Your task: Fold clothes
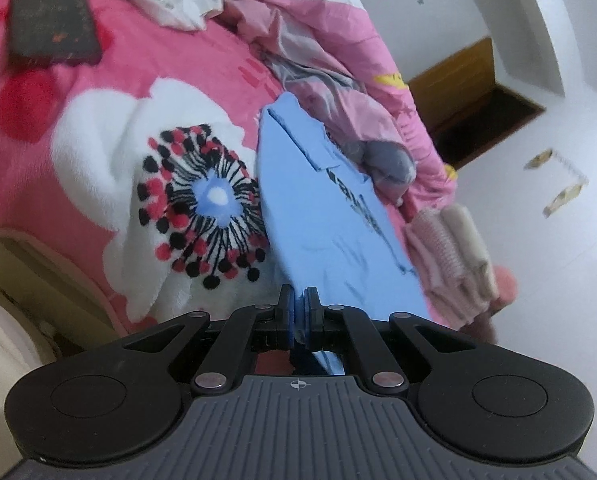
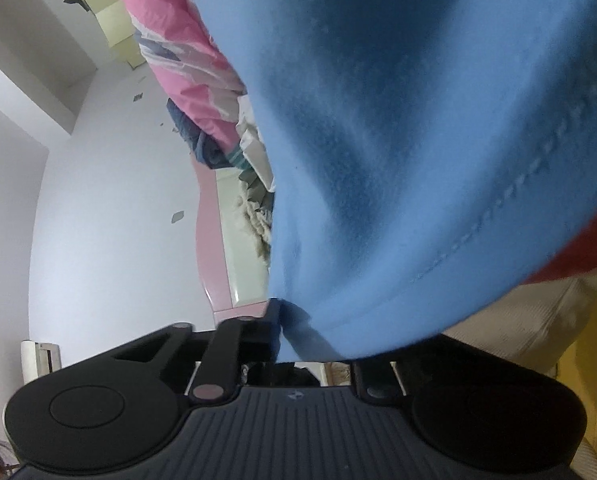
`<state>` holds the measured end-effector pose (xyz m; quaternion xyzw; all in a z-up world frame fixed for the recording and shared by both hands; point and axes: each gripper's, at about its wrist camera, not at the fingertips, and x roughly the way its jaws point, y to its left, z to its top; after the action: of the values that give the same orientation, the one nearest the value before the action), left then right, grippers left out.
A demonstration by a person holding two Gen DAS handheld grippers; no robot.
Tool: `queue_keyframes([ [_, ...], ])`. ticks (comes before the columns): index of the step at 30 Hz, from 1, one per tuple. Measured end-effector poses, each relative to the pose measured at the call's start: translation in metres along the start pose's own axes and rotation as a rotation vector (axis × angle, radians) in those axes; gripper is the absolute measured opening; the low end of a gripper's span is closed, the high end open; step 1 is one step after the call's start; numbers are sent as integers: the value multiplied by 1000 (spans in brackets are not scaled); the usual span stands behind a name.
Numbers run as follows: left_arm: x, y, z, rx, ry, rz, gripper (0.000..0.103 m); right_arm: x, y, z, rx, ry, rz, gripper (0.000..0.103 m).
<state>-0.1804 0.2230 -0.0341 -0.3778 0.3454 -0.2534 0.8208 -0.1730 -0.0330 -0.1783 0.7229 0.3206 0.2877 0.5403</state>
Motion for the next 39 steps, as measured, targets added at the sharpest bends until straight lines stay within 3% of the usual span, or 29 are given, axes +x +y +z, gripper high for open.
queue_keyframes([
  [7,2,23,8,-144,-7,-43,10,2,0,0,2,21,-1,3],
  [11,11,31,13,-186,6,-37,42,3,3,0,0,25,-1,3],
  [16,29,28,19,-177,55,-71,56,4,6,0,-2,27,-1,3],
  [22,50,26,19,-164,109,-41,55,6,11,0,-5,31,-4,3],
  [30,53,28,12,-143,139,-30,33,8,26,-2,-89,59,-52,4],
  [36,58,30,5,-142,161,-25,22,14,41,-18,-255,91,-153,5],
  [39,58,28,3,-124,167,-14,21,6,57,-18,-340,112,-235,7],
])
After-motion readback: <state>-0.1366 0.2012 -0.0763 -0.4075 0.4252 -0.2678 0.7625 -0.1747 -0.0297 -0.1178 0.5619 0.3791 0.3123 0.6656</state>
